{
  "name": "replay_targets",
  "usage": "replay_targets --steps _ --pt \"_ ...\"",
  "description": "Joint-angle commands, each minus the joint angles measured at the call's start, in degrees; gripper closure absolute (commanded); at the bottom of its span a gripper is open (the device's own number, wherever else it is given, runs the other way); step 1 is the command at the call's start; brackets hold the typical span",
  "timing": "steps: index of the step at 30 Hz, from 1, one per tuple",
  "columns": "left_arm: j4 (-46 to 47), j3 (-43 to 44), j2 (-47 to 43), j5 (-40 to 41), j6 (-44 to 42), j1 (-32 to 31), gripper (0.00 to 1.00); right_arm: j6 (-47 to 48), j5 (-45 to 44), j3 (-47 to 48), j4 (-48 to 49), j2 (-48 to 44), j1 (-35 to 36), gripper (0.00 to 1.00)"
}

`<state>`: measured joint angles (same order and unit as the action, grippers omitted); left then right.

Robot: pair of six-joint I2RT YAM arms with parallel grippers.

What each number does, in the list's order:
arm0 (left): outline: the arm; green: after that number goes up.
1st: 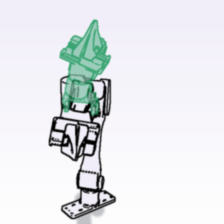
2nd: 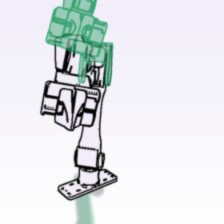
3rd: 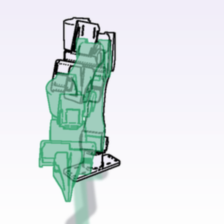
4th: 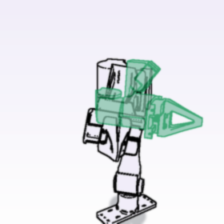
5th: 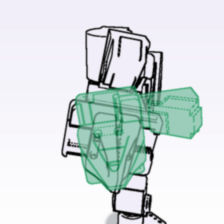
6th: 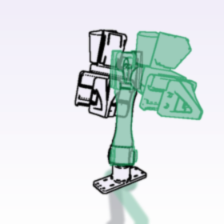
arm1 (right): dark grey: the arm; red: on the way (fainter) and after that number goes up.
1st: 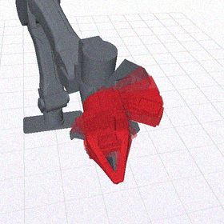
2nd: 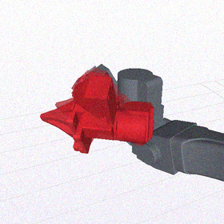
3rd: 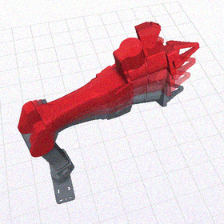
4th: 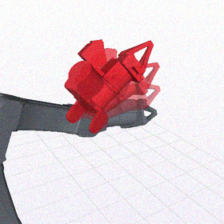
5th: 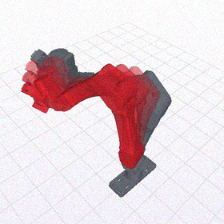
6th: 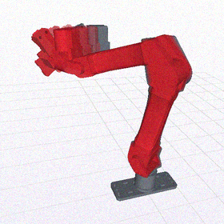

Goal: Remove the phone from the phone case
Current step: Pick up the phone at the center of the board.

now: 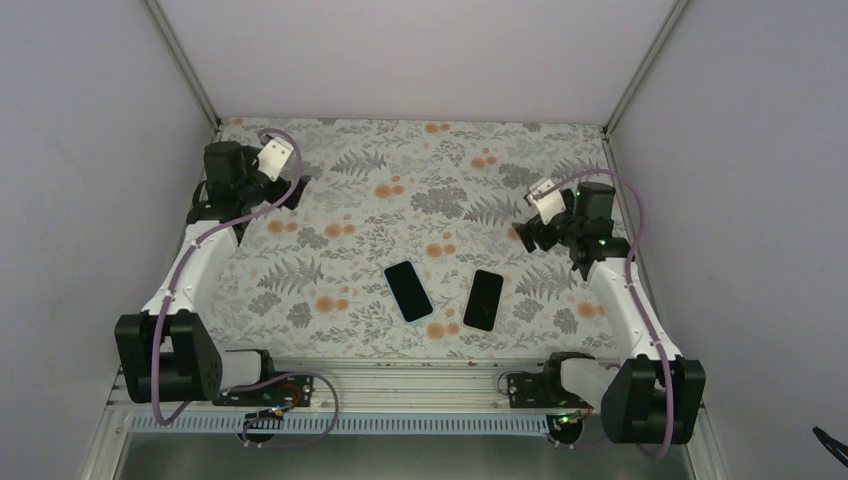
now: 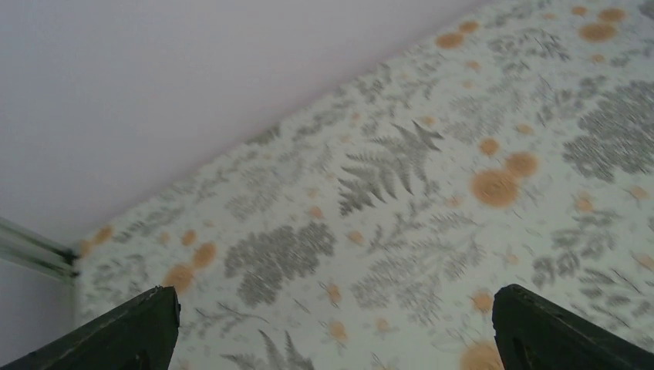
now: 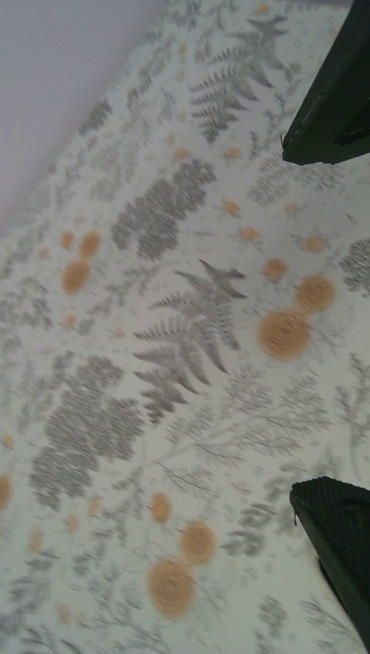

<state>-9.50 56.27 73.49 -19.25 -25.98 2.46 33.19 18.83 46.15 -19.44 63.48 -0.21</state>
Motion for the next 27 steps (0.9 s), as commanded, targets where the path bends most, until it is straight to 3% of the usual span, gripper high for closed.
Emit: replay_targets --steps 1,5,9,14,15,17,18,19,20,27 --pt "-7.2 0.5 -1.1 -2.8 -1.0 0.6 0.00 6.7 0.4 0.6 -10.8 -0.9 -0.5 0.00" --pt "-9.2 -0.2 -2.0 -1.6 -3.1 0.7 0.00 13.4 -1.3 0.8 -18.9 -0.2 -0.5 0.00" --pt "-2.4 -4.8 -4.6 12.1 -4.6 -1.1 0.00 19.2 -6.0 -0.5 -28.1 1.6 0.1 0.00" --pt "2.4 -8.9 -7.8 17.8 -8.1 -1.4 0.00 22.3 -14.4 -4.9 -33.8 2.9 3.0 0.04" --pt "2.6 -9.2 -8.0 18.4 -8.3 -1.4 0.00 22.3 -14.5 -5.2 -34.2 3.2 3.6 0.12" --pt "2.8 -9.5 -8.5 19.3 -8.5 -1.4 0.00 21.1 -13.8 -5.2 -34.9 4.1 5.1 0.39" --pt "2.8 -9.7 -8.7 19.4 -8.6 -1.3 0.00 20.2 -13.4 -5.2 -35.1 4.9 6.0 0.59" --pt "2.8 -9.9 -9.0 19.3 -8.6 -1.3 0.00 19.1 -13.2 -5.1 -35.3 5.7 6.9 0.85" --pt "2.9 -10.1 -9.5 19.3 -8.6 -1.3 0.00 17.7 -13.1 -5.2 -34.9 6.7 7.6 0.96" --pt "3.8 -11.2 -9.5 19.9 -8.8 -1.3 0.00 13.1 -12.7 -6.3 -30.1 11.6 13.5 0.97"
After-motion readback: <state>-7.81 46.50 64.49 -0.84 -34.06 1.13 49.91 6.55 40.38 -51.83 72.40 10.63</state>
